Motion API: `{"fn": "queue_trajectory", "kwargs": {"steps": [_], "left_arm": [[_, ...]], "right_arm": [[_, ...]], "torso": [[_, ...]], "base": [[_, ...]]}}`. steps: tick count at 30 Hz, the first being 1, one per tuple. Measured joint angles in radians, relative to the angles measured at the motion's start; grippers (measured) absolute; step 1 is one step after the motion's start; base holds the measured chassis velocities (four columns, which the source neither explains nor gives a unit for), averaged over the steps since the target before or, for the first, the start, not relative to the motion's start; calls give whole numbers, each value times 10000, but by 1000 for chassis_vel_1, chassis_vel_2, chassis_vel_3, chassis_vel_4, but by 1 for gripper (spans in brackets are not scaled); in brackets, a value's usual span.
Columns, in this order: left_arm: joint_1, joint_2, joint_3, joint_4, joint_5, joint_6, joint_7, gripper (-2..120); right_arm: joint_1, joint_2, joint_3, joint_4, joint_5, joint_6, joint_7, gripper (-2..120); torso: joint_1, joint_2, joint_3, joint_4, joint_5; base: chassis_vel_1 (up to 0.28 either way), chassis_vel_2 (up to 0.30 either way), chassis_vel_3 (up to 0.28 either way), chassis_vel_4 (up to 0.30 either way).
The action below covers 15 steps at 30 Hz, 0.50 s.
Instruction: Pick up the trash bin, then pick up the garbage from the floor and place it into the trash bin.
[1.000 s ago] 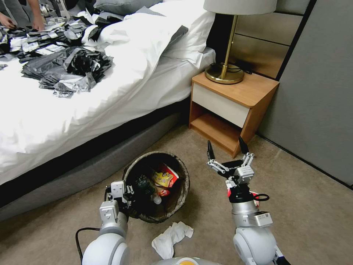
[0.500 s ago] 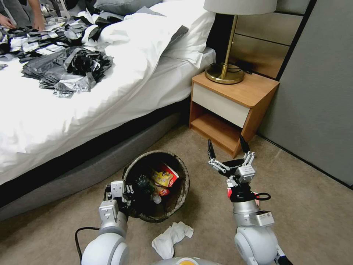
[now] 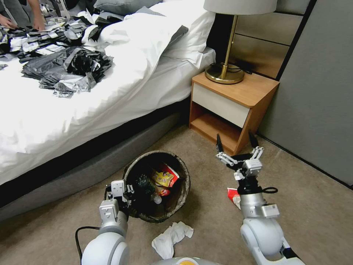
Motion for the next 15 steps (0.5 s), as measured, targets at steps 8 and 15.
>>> {"fn": "queue_trajectory", "kwargs": {"steps": [8, 15], "left_arm": [[2, -22, 6, 1, 6, 6, 0, 0], [15, -15, 1, 4, 6, 15, 0, 0]], "right_arm": [[191, -71, 362, -258, 173, -930, 160, 100], [187, -119, 609, -446, 346, -1774, 166, 100]], "torso": [[0, 0, 0, -1, 0], [0, 1, 0, -1, -1]], "base": [[0, 0, 0, 0], [0, 0, 0, 0]]}}
